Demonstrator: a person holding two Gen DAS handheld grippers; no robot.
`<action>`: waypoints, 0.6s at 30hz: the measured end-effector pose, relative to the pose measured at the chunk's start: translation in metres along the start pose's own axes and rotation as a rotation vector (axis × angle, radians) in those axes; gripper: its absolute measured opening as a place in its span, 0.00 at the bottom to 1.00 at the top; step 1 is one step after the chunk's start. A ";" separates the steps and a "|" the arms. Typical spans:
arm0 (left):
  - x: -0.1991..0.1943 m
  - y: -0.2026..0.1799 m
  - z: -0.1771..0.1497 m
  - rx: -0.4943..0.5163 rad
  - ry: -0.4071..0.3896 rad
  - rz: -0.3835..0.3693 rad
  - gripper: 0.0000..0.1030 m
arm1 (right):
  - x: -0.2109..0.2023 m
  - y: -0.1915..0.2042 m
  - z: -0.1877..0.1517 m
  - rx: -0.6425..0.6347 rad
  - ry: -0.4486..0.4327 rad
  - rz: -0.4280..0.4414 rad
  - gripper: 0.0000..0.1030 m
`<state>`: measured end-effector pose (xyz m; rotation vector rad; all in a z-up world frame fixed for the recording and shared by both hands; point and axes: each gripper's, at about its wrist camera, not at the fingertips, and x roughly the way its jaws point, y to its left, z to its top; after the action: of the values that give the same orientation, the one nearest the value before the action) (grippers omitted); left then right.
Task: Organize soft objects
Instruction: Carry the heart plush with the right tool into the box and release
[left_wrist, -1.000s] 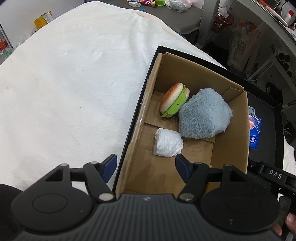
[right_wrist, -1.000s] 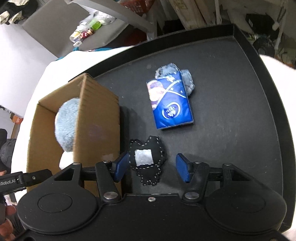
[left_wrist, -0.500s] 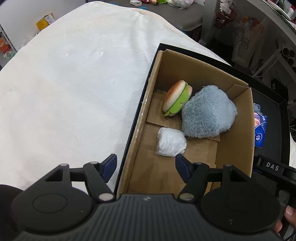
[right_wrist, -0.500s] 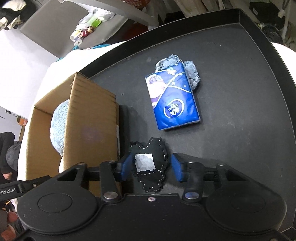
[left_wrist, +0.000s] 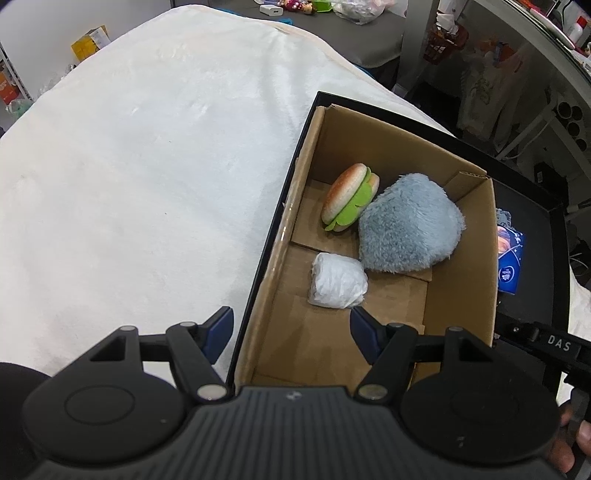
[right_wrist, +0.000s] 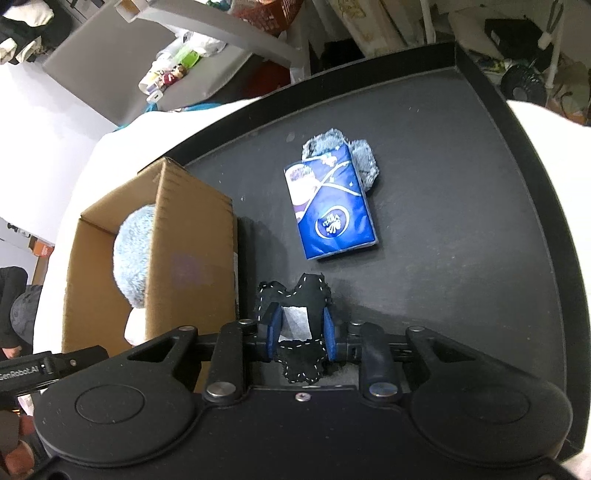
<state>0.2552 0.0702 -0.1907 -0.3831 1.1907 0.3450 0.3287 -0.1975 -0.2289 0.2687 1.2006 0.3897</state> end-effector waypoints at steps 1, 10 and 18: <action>-0.001 0.000 0.000 0.000 0.000 -0.004 0.66 | -0.001 0.001 0.000 -0.001 -0.004 -0.001 0.23; -0.007 0.007 -0.004 -0.006 -0.006 -0.058 0.66 | -0.021 0.017 0.002 -0.018 -0.035 -0.024 0.24; -0.009 0.020 -0.006 -0.021 -0.019 -0.114 0.66 | -0.043 0.041 0.013 -0.052 -0.093 -0.035 0.24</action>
<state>0.2379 0.0849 -0.1864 -0.4627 1.1420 0.2621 0.3212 -0.1786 -0.1714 0.2181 1.1011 0.3737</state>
